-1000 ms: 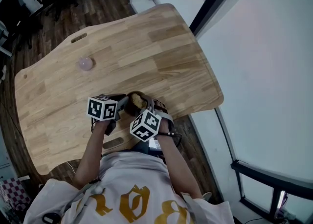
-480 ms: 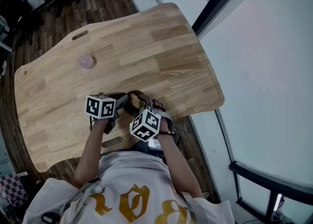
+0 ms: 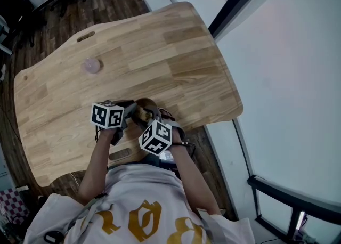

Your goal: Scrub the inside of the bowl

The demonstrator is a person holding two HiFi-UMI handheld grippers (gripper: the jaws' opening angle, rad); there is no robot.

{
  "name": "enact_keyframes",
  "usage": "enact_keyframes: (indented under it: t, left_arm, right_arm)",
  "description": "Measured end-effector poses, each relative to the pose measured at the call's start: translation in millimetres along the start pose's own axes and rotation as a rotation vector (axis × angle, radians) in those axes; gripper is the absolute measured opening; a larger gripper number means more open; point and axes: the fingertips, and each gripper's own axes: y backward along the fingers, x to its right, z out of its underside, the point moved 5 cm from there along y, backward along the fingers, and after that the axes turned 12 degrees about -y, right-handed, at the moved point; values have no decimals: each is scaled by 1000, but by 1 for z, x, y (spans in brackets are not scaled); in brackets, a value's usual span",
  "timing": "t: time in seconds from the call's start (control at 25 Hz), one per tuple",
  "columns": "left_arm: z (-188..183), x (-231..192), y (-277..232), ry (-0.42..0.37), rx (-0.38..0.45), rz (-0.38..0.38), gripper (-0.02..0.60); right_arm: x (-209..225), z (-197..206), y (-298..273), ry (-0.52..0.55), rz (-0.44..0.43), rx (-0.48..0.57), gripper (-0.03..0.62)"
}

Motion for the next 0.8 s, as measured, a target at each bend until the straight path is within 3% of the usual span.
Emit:
enact_keyframes:
  t: [0.8]
  left_arm:
    - [1, 0, 3, -14, 0, -7, 43]
  right_arm:
    - [-5, 12, 5, -29, -103, -30, 183]
